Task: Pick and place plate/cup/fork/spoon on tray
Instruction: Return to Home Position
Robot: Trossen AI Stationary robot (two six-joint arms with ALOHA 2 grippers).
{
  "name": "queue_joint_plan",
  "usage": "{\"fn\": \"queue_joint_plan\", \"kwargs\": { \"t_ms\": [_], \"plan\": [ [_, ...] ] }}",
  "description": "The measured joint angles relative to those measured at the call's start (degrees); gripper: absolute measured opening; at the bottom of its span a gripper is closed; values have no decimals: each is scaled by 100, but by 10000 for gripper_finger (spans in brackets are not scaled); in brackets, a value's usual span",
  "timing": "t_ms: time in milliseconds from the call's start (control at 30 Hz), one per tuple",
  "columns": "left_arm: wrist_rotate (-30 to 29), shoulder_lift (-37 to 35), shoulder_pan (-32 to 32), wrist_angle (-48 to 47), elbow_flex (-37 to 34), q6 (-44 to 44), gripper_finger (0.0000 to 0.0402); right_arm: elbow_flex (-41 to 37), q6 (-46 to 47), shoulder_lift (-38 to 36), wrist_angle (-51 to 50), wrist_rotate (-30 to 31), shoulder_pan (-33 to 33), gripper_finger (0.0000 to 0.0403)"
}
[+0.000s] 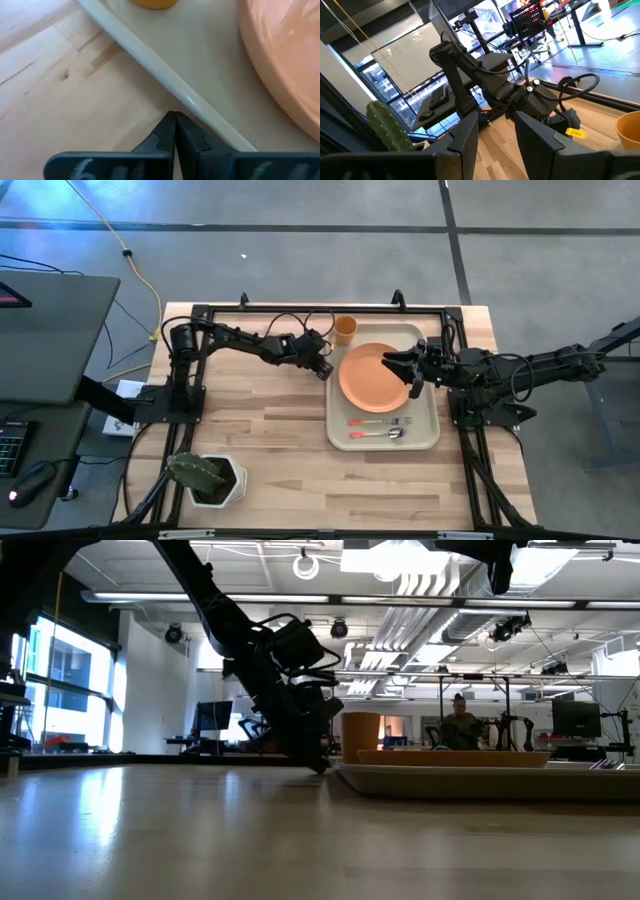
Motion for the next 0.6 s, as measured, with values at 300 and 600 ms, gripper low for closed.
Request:
{"fn": "queue_joint_plan", "kwargs": {
  "t_ms": [300,600],
  "plan": [
    [57,-733,217,-894,-4,577,0,0,-40,0,-34,15,0,122],
    [403,-2987,197,-1210,-24,1172,0,0,-185,0,46,37,0,122]
  ]
}}
